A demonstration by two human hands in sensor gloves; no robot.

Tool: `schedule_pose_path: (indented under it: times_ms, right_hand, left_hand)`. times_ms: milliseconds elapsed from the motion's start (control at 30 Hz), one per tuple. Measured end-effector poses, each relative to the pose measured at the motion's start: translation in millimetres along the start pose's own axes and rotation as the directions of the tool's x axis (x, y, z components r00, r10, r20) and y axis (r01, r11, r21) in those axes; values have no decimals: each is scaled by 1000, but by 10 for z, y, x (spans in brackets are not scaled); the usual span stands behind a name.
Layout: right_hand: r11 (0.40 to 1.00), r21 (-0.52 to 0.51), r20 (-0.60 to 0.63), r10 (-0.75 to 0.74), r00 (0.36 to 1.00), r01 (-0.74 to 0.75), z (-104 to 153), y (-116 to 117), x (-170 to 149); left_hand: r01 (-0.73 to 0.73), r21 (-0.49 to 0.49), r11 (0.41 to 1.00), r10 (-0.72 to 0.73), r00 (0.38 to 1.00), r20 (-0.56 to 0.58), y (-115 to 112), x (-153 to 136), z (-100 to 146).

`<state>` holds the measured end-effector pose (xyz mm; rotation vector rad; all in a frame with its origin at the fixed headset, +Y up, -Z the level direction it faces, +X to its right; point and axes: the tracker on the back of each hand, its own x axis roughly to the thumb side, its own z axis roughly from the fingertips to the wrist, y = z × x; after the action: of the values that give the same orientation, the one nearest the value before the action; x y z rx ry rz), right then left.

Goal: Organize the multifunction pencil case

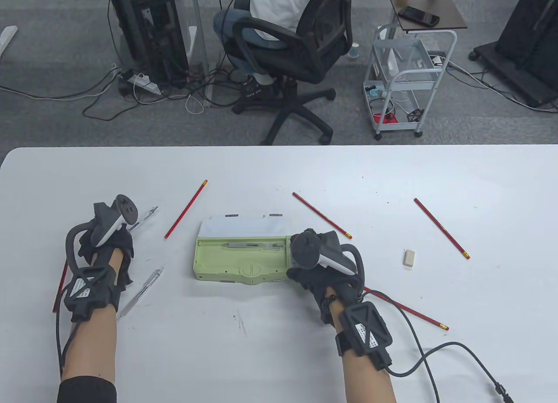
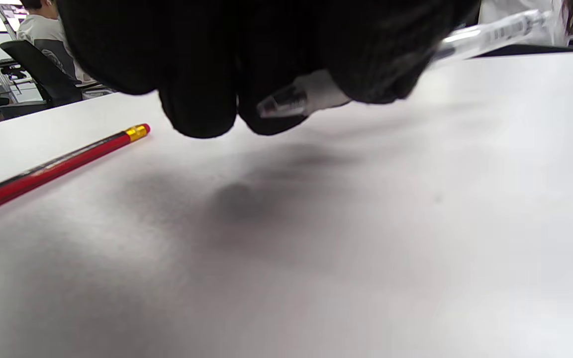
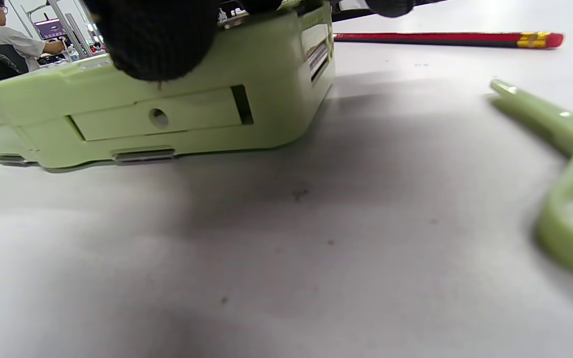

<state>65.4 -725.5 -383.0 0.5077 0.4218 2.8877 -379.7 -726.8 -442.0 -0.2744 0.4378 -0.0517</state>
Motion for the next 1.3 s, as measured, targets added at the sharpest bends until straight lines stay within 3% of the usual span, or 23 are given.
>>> schedule_pose_path:
  times_ms: [400, 700, 967, 1300]
  right_hand:
    - [1000, 4, -3, 0, 1000, 0, -2, -7, 1]
    - [1000, 3, -3, -3, 1000, 3, -3, -9, -1]
    - [1000, 2, -3, -4, 1000, 4, -5, -12, 0]
    - [1000, 2, -3, -7, 1000, 7, -2, -14, -2]
  left_hand:
    - [-180, 55, 982, 168, 969, 180, 318, 332, 499]
    - [-236, 44, 971, 208, 920, 332, 379, 690, 819]
    - [-226, 29, 974, 188, 869, 458, 357, 991, 1070]
    - [-124, 84, 989, 55, 822, 567, 261, 1422, 1321]
